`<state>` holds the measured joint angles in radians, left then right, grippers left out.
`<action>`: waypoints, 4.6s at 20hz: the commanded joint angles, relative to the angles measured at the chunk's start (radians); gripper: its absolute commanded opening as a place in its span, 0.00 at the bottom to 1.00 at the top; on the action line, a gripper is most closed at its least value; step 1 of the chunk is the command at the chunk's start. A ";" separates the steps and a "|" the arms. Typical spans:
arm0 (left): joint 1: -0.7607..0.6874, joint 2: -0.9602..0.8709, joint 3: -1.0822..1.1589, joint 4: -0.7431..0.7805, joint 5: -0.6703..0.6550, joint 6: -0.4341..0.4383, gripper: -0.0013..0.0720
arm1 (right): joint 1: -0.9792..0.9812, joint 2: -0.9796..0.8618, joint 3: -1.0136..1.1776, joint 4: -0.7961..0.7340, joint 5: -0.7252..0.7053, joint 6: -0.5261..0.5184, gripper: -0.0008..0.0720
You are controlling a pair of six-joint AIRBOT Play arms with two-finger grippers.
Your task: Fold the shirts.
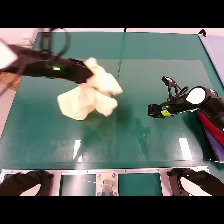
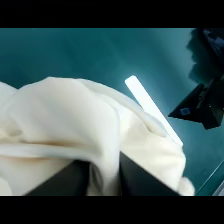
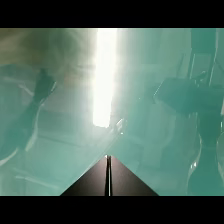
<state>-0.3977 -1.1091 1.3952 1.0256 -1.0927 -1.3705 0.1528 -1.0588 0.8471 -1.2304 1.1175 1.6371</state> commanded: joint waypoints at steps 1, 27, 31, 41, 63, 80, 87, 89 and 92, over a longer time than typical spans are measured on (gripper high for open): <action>-0.092 -0.150 0.010 -0.069 0.046 0.031 1.00 | 0.000 0.001 0.000 0.000 0.000 0.000 0.03; 0.419 -0.216 -0.523 0.047 0.388 -0.008 0.99 | -0.060 0.023 -0.062 0.082 0.124 0.012 0.27; 0.419 -0.285 -0.520 0.013 0.398 0.007 0.99 | -0.056 0.098 -0.281 0.179 0.151 0.046 0.71; 0.420 -0.294 -0.484 -0.078 0.329 0.148 0.04 | 0.118 -0.043 -0.467 0.573 -0.421 -0.012 0.74; 0.420 -0.199 -0.349 0.471 -0.193 0.055 0.04 | -0.462 -0.339 0.491 0.381 -0.212 -0.232 0.03; 0.420 -0.193 -0.351 0.196 -0.071 0.045 0.04 | -0.563 -0.367 0.406 0.373 0.190 -0.253 0.47; 0.420 -0.193 -0.351 0.196 -0.078 0.044 0.04 | -0.243 -0.210 -0.175 0.502 -0.076 -0.283 0.72; 0.420 -0.193 -0.351 0.196 -0.078 0.044 0.04 | -0.120 -0.219 -0.217 0.558 -0.198 -0.283 0.72; 0.420 -0.193 -0.351 0.196 -0.079 0.044 0.04 | 0.012 -0.266 -0.214 0.652 -0.372 -0.284 0.72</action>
<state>0.0219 -1.3029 1.0439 1.2224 -1.1706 -1.3262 0.0353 -1.3014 0.6769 -0.6765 0.9276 1.3544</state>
